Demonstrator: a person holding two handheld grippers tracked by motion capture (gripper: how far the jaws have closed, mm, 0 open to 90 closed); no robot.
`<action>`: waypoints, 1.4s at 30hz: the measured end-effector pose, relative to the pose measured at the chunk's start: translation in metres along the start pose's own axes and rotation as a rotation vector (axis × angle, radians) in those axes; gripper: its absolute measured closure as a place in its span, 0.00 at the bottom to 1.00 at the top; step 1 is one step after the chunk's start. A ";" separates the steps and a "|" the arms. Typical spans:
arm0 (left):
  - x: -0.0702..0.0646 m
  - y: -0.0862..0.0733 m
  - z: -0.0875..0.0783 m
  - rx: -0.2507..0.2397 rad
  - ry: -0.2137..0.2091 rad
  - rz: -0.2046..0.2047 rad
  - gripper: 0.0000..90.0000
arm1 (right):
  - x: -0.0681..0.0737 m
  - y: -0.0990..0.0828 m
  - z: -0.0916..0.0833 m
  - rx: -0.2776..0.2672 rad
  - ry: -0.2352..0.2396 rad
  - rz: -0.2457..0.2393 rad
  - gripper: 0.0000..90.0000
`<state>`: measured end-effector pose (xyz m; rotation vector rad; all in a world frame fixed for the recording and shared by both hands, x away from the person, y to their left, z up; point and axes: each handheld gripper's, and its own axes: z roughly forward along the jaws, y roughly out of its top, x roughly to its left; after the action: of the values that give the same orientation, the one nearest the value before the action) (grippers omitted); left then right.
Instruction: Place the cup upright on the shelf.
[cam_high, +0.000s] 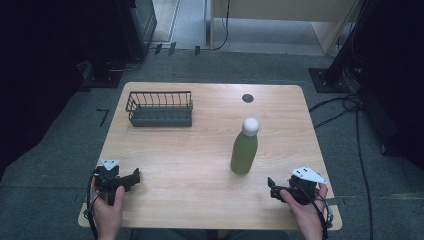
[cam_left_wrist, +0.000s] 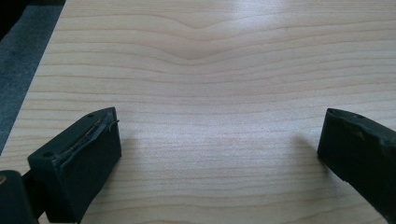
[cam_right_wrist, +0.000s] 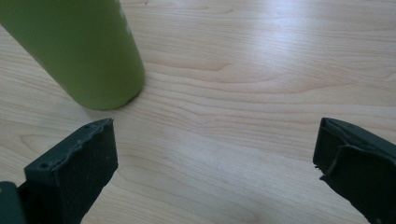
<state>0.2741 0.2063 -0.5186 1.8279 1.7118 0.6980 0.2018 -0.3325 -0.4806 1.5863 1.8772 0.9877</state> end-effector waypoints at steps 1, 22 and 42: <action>0.000 0.000 0.000 0.000 0.000 0.000 0.00 | 0.000 0.000 0.000 0.000 0.000 0.000 0.00; 0.000 0.000 0.000 0.000 0.000 0.000 0.00 | 0.044 0.034 0.011 -0.033 0.114 -0.051 0.00; 0.000 0.000 0.000 0.000 0.000 0.000 0.00 | 0.074 0.058 0.028 -0.090 0.168 -0.041 0.00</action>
<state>0.2741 0.2063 -0.5186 1.8285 1.7116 0.6980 0.2432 -0.2506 -0.4464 1.4462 1.9385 1.2027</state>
